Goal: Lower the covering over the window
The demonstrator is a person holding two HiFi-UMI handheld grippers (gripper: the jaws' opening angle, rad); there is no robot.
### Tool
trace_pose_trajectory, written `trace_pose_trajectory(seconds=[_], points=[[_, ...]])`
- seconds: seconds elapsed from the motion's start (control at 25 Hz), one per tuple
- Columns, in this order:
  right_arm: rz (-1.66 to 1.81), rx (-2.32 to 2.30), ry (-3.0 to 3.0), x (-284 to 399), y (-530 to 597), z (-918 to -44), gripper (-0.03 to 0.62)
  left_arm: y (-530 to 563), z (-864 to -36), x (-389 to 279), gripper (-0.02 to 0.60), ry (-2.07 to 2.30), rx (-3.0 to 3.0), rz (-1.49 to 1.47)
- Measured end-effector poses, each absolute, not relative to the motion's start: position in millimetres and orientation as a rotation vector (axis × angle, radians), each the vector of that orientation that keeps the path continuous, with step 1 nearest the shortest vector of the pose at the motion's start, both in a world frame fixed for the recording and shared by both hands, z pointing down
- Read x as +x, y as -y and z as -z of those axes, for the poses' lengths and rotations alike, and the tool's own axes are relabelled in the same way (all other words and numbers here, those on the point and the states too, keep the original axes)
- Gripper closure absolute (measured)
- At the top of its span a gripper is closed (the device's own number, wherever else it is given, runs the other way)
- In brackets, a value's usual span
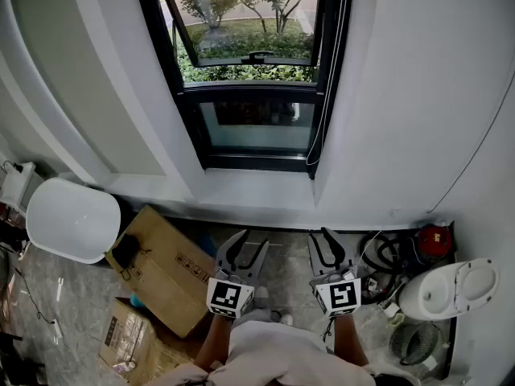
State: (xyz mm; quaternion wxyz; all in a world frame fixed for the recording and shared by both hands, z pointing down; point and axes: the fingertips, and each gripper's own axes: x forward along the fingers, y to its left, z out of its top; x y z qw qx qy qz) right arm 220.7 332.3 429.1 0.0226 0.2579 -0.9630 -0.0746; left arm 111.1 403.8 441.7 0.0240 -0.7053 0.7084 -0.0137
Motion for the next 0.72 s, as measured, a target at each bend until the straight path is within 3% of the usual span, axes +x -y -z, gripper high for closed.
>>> trace_pose_trajectory(seconds=[0.32,0.72], points=[[0.206,0.793,3.027,238,-343,-427,0.494,-417,-437,129,0.410,-2.205,-2.117,0.052],[0.190,0.813,2.992,195,-293,-437,0.495,-365,-436,94,0.433,-2.172,-2.130,0.043]])
